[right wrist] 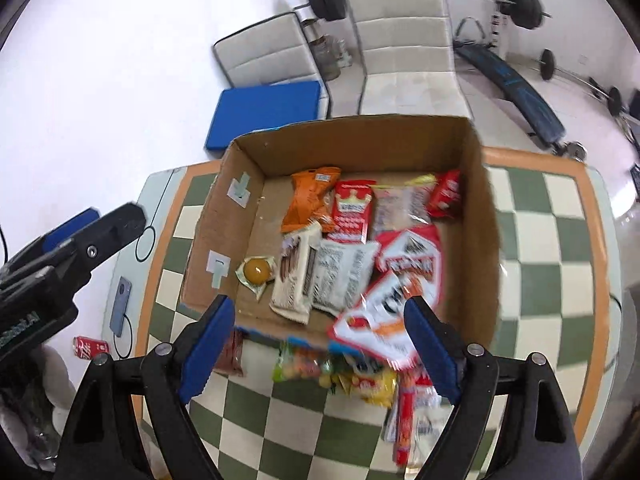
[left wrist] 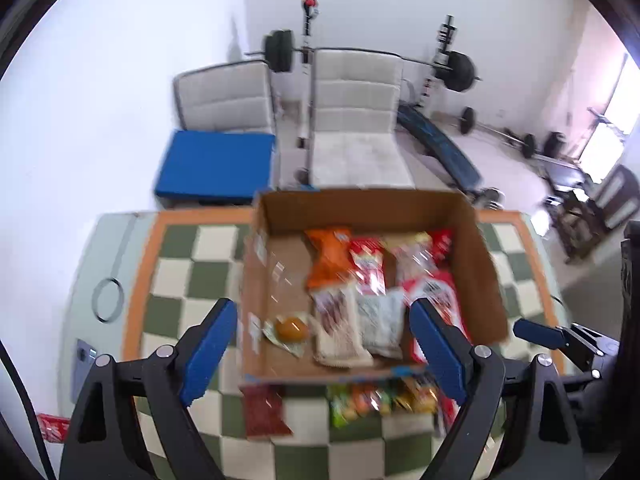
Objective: Organize snacks
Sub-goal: 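Grasp the dark red packet with the left gripper while the right grasps the panda-print packet, then carry both packets over the box and release them inside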
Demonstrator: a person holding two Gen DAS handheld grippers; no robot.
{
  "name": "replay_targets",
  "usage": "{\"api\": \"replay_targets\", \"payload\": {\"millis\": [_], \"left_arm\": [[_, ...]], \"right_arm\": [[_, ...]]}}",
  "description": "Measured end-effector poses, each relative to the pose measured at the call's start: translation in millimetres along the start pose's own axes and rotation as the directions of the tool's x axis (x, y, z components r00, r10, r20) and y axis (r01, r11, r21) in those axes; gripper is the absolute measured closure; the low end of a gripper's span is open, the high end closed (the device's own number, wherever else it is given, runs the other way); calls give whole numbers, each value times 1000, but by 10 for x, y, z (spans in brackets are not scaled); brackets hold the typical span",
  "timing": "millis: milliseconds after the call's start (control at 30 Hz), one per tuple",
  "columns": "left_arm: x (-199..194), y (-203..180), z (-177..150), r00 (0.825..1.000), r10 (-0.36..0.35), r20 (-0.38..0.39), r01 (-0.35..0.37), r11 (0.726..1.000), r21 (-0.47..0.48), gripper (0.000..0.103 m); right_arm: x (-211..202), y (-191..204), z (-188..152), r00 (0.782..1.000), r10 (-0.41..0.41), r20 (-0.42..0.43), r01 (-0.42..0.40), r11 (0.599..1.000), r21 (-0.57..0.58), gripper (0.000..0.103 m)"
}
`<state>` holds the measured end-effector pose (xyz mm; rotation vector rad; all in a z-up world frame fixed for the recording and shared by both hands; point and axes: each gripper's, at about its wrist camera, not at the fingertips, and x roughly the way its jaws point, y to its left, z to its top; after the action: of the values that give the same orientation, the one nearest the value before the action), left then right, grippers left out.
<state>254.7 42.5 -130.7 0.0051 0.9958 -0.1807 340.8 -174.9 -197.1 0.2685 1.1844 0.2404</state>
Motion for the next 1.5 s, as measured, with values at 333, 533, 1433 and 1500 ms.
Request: {"api": "replay_targets", "payload": {"millis": [333,533,1433,1500], "left_arm": [[501,506,-714,973,-76,-218,60,995,-80,15],[1006,795,-1097,928,-92,-361,42,989,-143,15],[1525,738,-1681,842,34,-538,-127,982,-138,47],[1369,676,-1740,850,32,-527,-123,983,-138,47]], "right_arm": [[143,-520,-1016,992,-27,-121,61,957,283,14],[637,-603,-1130,991,-33,-129,77,932,354,15],[1496,-335,-1024,946,-153,-284,206,964,167,75],[1446,-311,-1079,948,-138,-287,190,968,164,75]]}}
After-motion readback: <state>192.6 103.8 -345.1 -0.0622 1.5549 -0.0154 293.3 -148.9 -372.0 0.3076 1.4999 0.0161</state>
